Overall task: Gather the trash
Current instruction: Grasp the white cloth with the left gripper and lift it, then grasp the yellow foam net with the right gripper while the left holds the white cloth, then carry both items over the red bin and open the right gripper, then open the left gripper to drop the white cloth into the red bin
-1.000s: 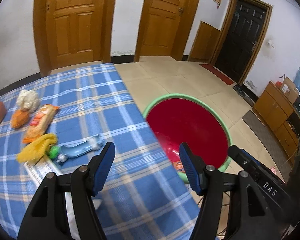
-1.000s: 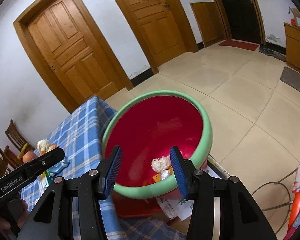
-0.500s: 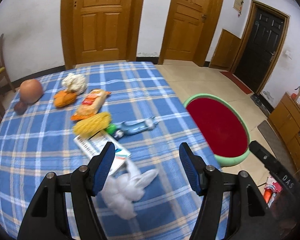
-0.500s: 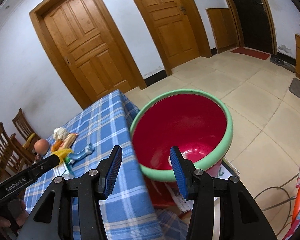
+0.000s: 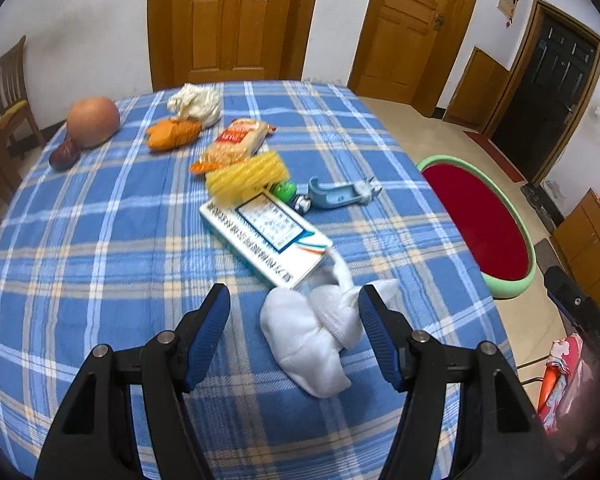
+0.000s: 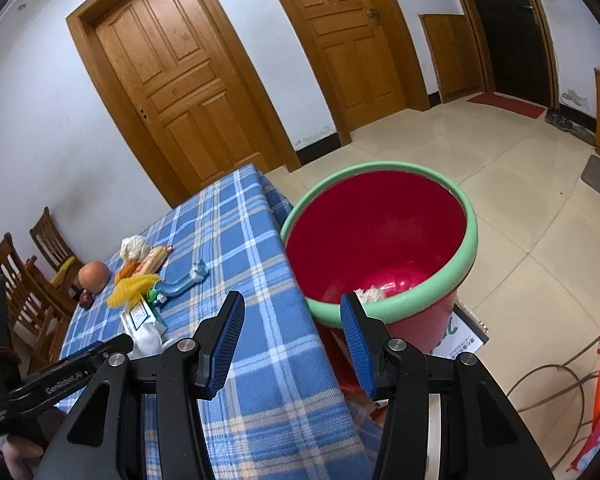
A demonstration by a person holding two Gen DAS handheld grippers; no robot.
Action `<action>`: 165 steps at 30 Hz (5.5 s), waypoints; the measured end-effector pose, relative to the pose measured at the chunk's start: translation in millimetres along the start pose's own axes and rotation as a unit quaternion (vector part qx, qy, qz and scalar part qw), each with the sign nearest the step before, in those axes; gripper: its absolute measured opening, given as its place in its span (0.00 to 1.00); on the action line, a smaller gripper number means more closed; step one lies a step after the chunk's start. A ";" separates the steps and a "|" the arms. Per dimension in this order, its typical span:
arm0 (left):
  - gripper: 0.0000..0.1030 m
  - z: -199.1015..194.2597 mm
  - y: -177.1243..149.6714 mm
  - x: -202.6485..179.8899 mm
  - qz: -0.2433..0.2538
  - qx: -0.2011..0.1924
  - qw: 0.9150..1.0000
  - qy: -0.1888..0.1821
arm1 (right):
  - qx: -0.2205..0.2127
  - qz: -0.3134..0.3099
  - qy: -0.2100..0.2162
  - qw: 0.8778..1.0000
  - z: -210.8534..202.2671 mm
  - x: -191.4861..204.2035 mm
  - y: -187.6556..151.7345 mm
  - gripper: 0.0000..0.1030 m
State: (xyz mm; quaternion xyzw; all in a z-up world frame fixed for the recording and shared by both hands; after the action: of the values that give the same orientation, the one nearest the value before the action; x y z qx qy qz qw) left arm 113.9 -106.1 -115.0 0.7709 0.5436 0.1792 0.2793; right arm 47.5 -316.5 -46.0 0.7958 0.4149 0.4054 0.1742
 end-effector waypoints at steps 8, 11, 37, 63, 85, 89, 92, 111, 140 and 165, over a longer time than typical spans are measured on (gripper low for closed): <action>0.64 6.9 -11.7 -8.5 -0.002 0.010 0.999 -0.033 | 0.006 -0.010 -0.002 1.000 1.8 7.3 -7.7 0.50; 0.59 8.3 -15.5 -14.9 0.003 0.015 0.999 -0.045 | 0.006 -0.010 -0.001 1.000 -0.5 8.9 -10.4 0.50; 0.30 -51.3 6.2 86.2 -0.046 -0.063 0.997 0.016 | 0.046 -0.073 0.033 0.996 19.0 85.8 -39.4 0.50; 0.31 -37.7 8.8 180.8 -0.077 -0.089 0.992 0.049 | 0.136 -0.051 0.029 0.989 136.4 206.1 -76.0 0.50; 0.31 -52.5 25.8 148.1 -0.067 -0.100 0.993 0.020 | 0.125 -0.043 0.085 0.988 116.8 205.4 -64.0 0.10; 0.31 -57.0 32.6 131.8 -0.058 -0.102 0.993 0.012 | 0.117 -0.043 0.099 0.987 98.8 199.9 -55.8 0.10; 0.31 -57.5 37.6 116.9 -0.051 -0.100 0.994 -0.001 | 0.108 -0.041 0.104 0.988 85.7 190.8 -47.7 0.10; 0.31 -27.9 83.9 -11.2 0.016 -0.078 0.991 -0.106 | 0.030 0.001 0.054 0.998 33.9 81.4 19.1 0.11; 0.31 78.5 98.6 -164.2 0.111 0.012 0.984 -0.137 | 0.029 0.055 -0.038 0.997 63.7 -82.6 59.8 0.31; 0.61 49.8 91.5 -115.9 0.069 -0.017 0.994 -0.081 | -0.012 0.071 -0.029 0.997 28.7 -85.7 61.2 0.44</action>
State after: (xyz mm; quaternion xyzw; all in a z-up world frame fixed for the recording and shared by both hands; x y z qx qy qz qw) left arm 170.3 -249.7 -93.5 0.8140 0.4612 0.1438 0.3224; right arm 73.9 -419.9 -68.8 0.8324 0.3473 0.3985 0.1668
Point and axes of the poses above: each gripper's, at about its wrist camera, not at the fingertips, and z roughly the way its jaws point, x to its left, y to its top, the point moved 10 cm from there along z, roughly the way its jaws point, and after that the axes turned 12 degrees about z, right-handed, at the moved point
